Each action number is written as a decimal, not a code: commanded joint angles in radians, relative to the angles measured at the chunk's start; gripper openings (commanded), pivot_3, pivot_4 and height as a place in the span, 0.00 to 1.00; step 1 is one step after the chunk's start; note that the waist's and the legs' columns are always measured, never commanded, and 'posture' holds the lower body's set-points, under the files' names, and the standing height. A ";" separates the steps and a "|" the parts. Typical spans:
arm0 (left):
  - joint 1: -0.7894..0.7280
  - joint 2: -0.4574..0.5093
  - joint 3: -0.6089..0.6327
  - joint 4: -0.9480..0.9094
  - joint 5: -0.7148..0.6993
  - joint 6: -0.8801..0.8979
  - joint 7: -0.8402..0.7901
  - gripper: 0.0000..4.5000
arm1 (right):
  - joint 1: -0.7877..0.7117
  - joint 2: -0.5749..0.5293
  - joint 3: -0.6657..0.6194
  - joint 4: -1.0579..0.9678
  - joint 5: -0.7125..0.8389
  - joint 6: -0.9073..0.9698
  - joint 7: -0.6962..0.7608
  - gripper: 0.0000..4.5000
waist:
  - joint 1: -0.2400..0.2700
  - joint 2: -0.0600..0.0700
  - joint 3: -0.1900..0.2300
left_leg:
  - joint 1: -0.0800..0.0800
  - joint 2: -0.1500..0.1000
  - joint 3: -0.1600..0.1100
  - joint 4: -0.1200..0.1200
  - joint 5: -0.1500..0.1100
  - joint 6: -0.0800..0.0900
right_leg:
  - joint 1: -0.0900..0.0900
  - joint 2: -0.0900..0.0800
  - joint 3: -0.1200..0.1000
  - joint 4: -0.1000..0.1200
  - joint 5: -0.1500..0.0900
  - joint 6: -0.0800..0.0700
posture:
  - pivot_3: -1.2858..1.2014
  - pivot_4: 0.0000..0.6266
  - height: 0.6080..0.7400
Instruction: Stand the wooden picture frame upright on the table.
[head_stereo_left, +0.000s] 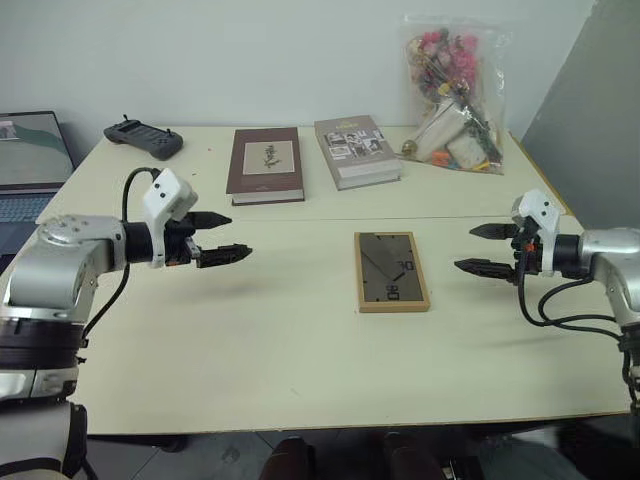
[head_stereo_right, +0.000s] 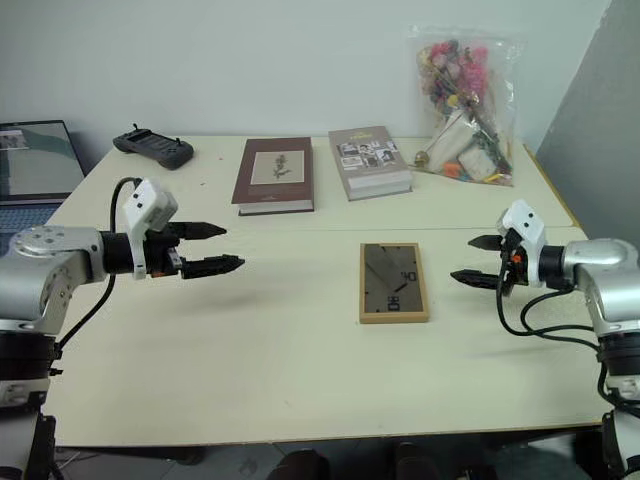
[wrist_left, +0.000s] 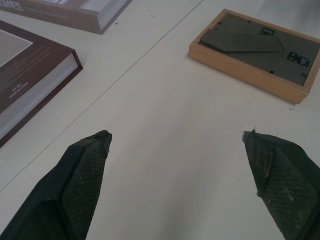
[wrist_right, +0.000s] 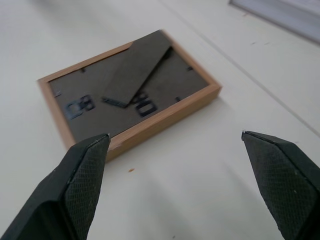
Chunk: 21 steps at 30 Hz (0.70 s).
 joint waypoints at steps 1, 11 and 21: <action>-0.024 -0.028 -0.006 0.017 0.035 -0.056 0.031 1.00 | -0.042 -0.005 -0.002 0.062 -0.027 -0.038 0.012 1.00 | 0.001 0.000 0.000 | 0.000 0.000 0.000 0.000 0.000 0.000 | 0.000 0.000 0.000 0.000 0.000 0.000 | 0.52 0.24 1.00; -0.003 -0.092 0.010 0.015 0.041 -0.068 0.075 1.00 | -0.041 0.022 -0.011 0.106 -0.048 -0.062 -0.026 1.00 | 0.003 0.000 0.000 | -0.002 0.000 0.000 0.001 0.000 0.000 | -0.002 0.000 0.000 0.001 0.000 0.000 | 0.52 0.24 1.00; -0.062 -0.226 -0.080 0.136 0.118 -0.175 0.087 0.56 | -0.125 0.137 0.023 0.285 -0.155 -0.168 -0.170 0.65 | 0.004 0.000 0.000 | -0.002 0.000 0.001 0.001 0.000 -0.001 | -0.002 0.000 0.001 0.001 0.000 0.000 | 0.52 0.24 1.00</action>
